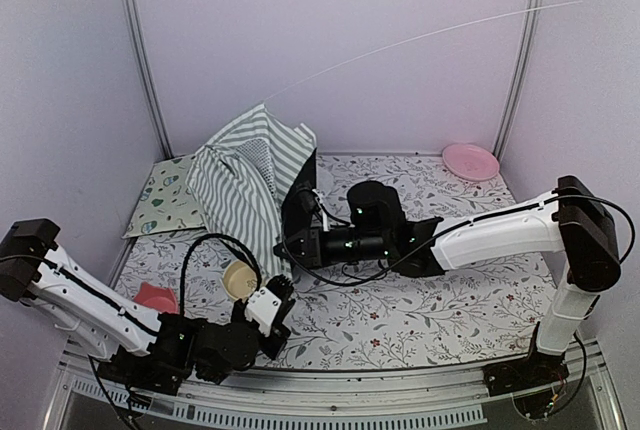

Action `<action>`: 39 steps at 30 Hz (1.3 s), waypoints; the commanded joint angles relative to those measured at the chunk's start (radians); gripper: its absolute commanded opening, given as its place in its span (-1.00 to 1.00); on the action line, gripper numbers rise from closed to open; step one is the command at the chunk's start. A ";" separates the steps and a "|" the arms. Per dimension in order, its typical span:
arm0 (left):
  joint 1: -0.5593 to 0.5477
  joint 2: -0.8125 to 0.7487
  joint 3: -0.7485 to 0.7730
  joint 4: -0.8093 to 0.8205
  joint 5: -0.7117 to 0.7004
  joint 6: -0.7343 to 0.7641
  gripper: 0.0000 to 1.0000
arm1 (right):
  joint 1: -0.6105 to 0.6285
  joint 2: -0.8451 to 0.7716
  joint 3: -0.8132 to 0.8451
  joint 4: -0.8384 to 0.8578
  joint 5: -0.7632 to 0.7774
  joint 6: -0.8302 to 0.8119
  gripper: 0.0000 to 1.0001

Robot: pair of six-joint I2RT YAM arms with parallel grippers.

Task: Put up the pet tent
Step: Insert the tent pole into the pole socket of the pet tent.

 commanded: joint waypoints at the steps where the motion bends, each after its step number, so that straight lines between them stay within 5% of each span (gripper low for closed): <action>1: -0.062 0.030 -0.005 -0.003 0.248 -0.003 -1.00 | -0.080 -0.060 0.091 0.185 0.188 -0.004 -1.00; 14: -0.063 0.031 -0.009 -0.003 0.255 -0.002 -1.00 | -0.094 -0.057 0.146 0.180 0.172 -0.012 -1.00; 39: -0.062 -0.010 -0.040 0.012 0.234 -0.028 -1.00 | -0.086 -0.050 0.003 0.254 0.163 0.044 -1.00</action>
